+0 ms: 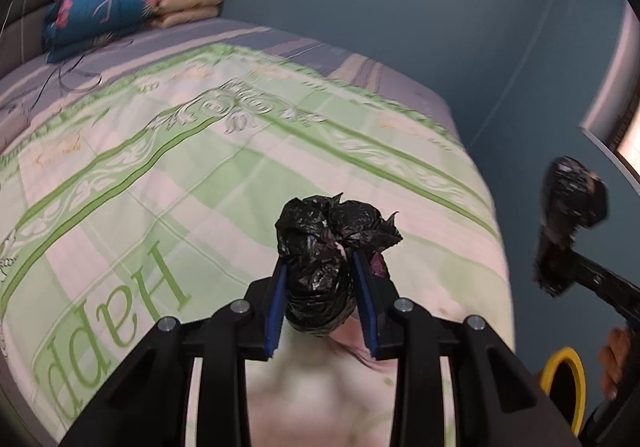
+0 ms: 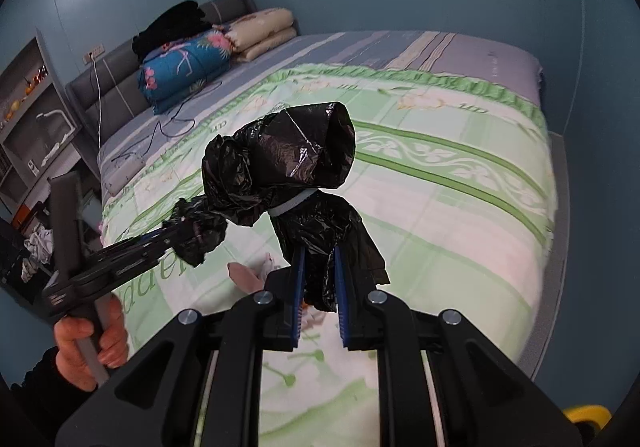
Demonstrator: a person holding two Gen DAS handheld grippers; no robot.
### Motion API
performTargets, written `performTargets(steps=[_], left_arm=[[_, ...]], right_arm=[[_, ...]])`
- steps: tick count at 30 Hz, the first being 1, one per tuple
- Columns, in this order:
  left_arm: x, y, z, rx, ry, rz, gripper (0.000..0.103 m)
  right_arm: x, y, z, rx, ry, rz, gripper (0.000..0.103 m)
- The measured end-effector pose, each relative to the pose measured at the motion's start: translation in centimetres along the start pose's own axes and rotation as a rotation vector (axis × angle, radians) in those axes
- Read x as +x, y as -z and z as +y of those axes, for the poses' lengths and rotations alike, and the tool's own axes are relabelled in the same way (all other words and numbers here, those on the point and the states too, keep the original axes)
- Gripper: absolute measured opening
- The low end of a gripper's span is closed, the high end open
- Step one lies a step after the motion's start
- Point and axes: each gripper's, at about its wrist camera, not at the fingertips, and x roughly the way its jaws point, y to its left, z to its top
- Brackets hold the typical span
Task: Collect trash
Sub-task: 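Carry both black bags in the two tools over to the bin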
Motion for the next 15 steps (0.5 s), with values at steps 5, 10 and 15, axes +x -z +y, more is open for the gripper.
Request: performTargets(steps=[5, 10, 15], left_arm=[[-5.9, 2.4, -5.7, 0.083, 0.074, -0.046, 0.029], [-10.6, 4.7, -11.4, 0.177, 0.159, -0.082, 0.029], [-13.9, 6.5, -15.8, 0.255, 0.221, -0.125, 0.030]], right_arm=[[-6.8, 2.8, -1.5, 0.029, 0.033, -0.071, 0.013], [-12.3, 5.9, -3.2, 0.064, 0.065, -0.126, 0.013], [-16.7, 8.5, -5.3, 0.109, 0.101, -0.169, 0.013]])
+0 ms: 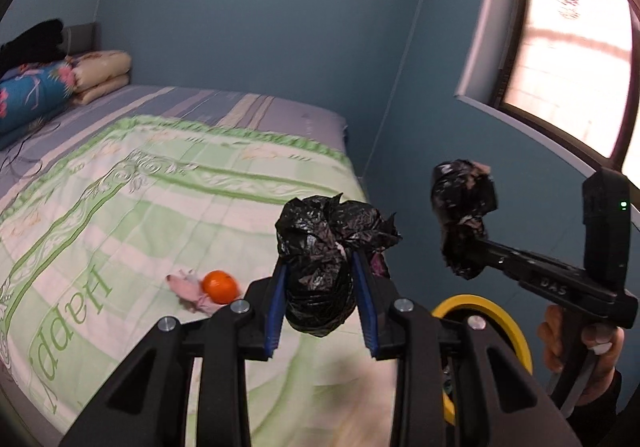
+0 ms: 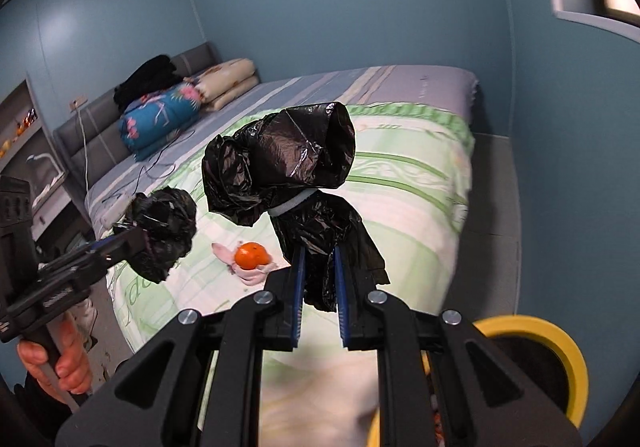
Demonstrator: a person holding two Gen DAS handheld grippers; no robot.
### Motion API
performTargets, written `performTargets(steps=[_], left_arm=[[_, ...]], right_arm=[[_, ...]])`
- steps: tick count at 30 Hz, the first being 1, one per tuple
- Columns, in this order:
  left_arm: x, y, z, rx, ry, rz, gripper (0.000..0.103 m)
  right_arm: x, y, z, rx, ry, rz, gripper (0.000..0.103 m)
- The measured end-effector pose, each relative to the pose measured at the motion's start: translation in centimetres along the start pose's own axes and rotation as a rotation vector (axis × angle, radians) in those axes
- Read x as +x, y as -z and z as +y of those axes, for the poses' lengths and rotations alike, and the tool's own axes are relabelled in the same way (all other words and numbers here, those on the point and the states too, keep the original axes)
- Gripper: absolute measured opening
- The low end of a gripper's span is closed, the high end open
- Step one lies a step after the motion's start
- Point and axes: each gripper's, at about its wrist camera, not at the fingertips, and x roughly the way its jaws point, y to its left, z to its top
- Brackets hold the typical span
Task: Collect trash
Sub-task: 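Carry both black bags in the two tools over to the bin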
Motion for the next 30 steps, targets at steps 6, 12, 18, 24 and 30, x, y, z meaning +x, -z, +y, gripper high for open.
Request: performTargets(steps=[6, 12, 18, 24, 30], left_arm=[[-1.6, 0.7, -5.9, 0.096, 0.064, -0.014, 0.029], [-1.4, 1.4, -10.8, 0.169, 0.119, -0.003, 0.030], [0.6, 2.0, -13.4, 0.199, 0.157, 0.040, 0.030], [3.0, 3.5, -15.9, 0.221, 0.191, 0.103, 0.030], [4.9, 4.9, -17.4, 0.214, 0.228, 0.155, 0.030]], right_arm=[[-4.4, 1.9, -3.4, 0.052, 0.051, -0.046, 0.013], [-6.6, 4.2, -6.6, 0.122, 0.110, -0.061, 0.013], [-7.7, 6.6, -9.4, 0.183, 0.159, -0.057, 0.014], [-8.2, 8.7, -11.9, 0.244, 0.180, -0.048, 0.014], [-8.1, 9.8, -12.8, 0.276, 0.196, -0.032, 0.014]])
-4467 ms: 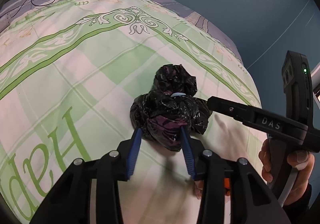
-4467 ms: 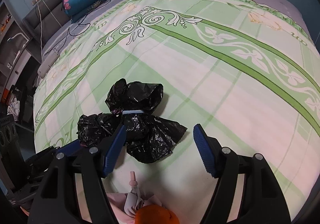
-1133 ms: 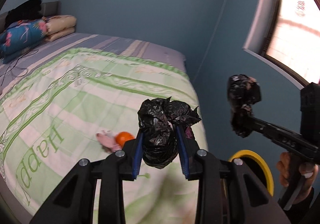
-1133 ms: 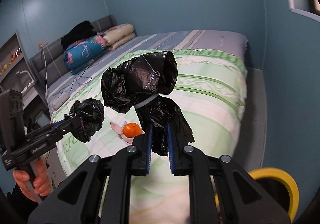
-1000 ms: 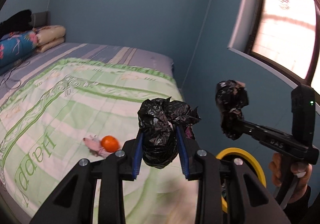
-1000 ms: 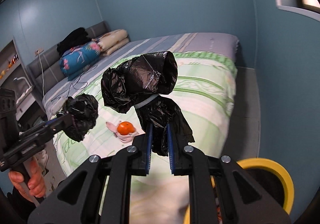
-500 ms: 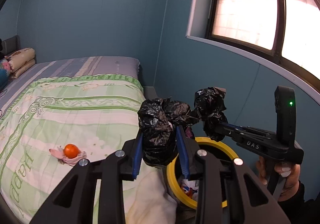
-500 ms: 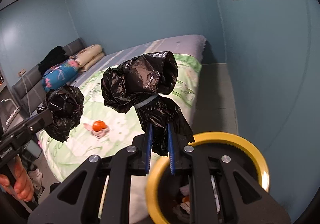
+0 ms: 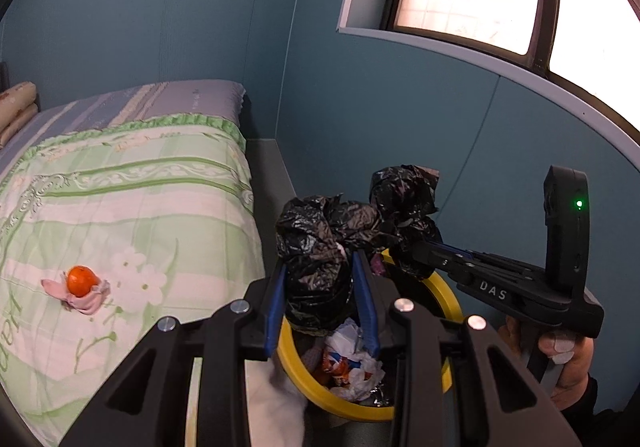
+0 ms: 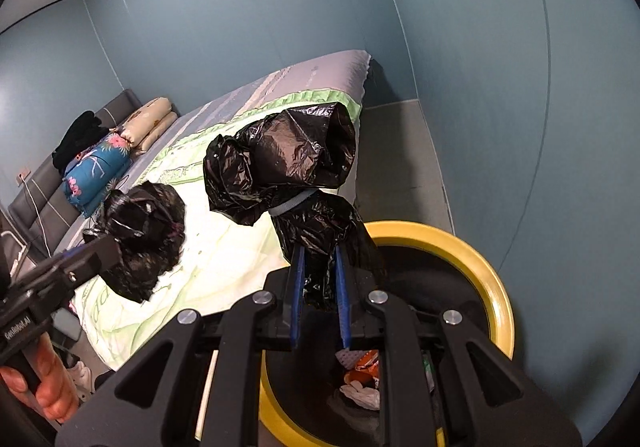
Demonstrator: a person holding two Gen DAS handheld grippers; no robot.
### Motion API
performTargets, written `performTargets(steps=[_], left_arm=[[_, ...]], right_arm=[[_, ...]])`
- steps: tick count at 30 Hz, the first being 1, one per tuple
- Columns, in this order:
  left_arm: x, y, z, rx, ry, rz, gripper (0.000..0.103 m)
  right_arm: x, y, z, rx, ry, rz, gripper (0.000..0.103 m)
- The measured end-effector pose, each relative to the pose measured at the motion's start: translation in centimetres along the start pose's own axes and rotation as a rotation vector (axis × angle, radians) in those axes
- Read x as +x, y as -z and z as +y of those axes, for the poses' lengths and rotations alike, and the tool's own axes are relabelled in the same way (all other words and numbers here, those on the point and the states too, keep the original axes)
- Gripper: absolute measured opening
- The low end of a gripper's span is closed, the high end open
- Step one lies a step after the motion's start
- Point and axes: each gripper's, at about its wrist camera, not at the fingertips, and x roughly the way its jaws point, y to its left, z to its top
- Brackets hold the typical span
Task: Collect trash
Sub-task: 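Carry both black bags in the two tools over to the bin, then open the left tool over the bin while the right tool releases its bag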
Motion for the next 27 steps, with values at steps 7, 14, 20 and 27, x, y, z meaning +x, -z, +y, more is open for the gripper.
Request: performTargets(steps=[7, 14, 20, 27], left_arm=[[3.4, 1.7, -0.1, -0.027, 0.022, 0.096, 0.030], [6.7, 3.6, 0.7, -0.063, 0.036, 0.188, 0.030], [7.8, 4.4, 1.0, -0.075, 0.032, 0.217, 0.030], [8.7, 4.4, 1.6, -0.097, 0.048, 0.237, 0.031]], right_arm=[[1.5, 0.7, -0.9, 0.032, 0.036, 0.066, 0.014], [2.7, 0.8, -0.5, 0.033, 0.052, 0.104, 0.014], [3.9, 0.4, -0.7, 0.036, 0.066, 0.138, 0.015], [4.4, 0.2, -0.7, 0.039, 0.054, 0.152, 0.015]])
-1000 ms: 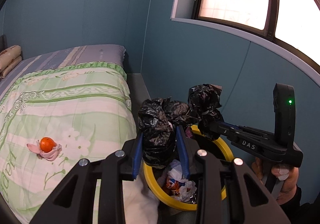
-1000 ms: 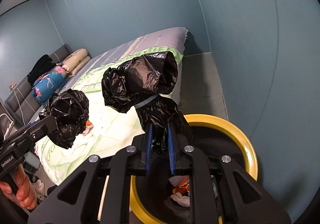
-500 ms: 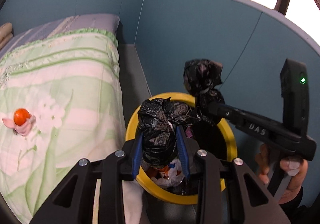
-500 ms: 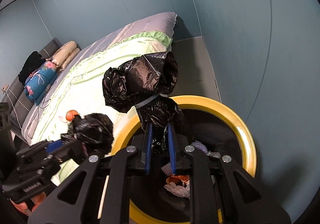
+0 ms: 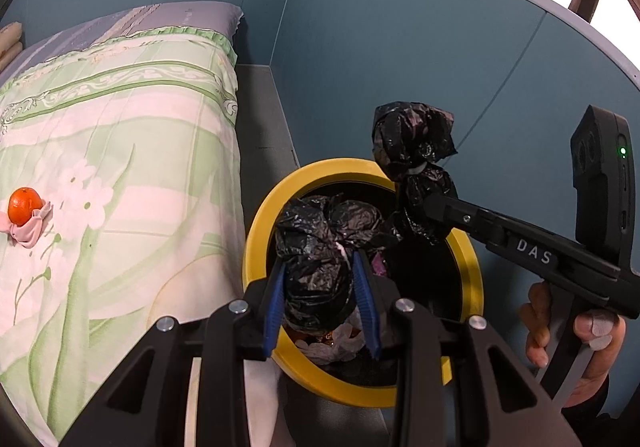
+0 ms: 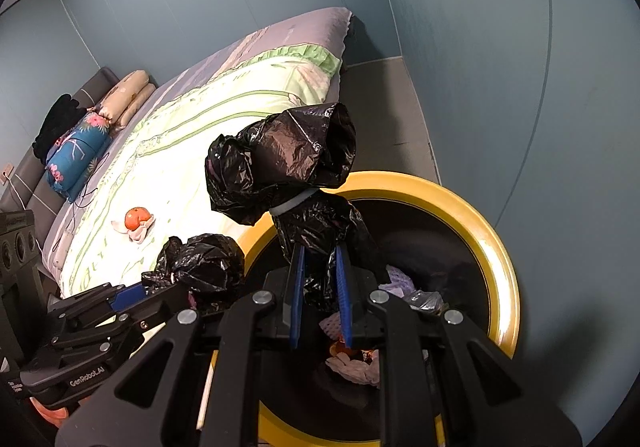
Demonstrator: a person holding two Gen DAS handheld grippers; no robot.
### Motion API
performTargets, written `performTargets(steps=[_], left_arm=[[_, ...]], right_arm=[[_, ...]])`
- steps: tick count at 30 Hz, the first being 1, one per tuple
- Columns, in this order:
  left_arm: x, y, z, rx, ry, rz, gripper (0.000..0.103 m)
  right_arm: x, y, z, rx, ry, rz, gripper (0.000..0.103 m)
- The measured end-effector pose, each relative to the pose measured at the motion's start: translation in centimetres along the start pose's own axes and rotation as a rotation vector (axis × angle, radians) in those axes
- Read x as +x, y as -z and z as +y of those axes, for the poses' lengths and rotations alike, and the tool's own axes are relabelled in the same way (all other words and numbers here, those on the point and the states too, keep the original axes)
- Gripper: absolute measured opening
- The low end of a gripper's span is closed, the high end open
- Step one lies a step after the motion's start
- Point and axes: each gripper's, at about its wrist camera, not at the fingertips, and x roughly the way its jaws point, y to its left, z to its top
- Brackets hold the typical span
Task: Collect trash
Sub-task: 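Open the left tool over the bin while the right tool releases its bag, then move both open tools back to the orange and pink cloth on the bed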
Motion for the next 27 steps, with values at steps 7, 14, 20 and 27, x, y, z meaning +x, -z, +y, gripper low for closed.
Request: performTargets(steps=[7, 14, 20, 27], left_arm=[[0.1, 0.0, -0.1, 0.001, 0.008, -0.014, 0.035], [-0.4, 0.6, 0.2, -0.022, 0.008, -0.020, 0.058], [-1.7, 0.3, 1.5, -0.047, -0.006, -0.065, 0.077], [-4.5, -0.6, 4.5, -0.103, -0.075, -0.149, 0.090]], right_arm=[[0.0, 0.0, -0.9, 0.014, -0.001, 0.000, 0.021], [-0.2, 0.0, -1.8, 0.049, 0.013, -0.020, 0.035], [-1.6, -0.4, -2.4, 0.079, 0.021, -0.078, 0.042], [-3.4, -1.3, -0.9, 0.057, -0.019, -0.176, 0.055]])
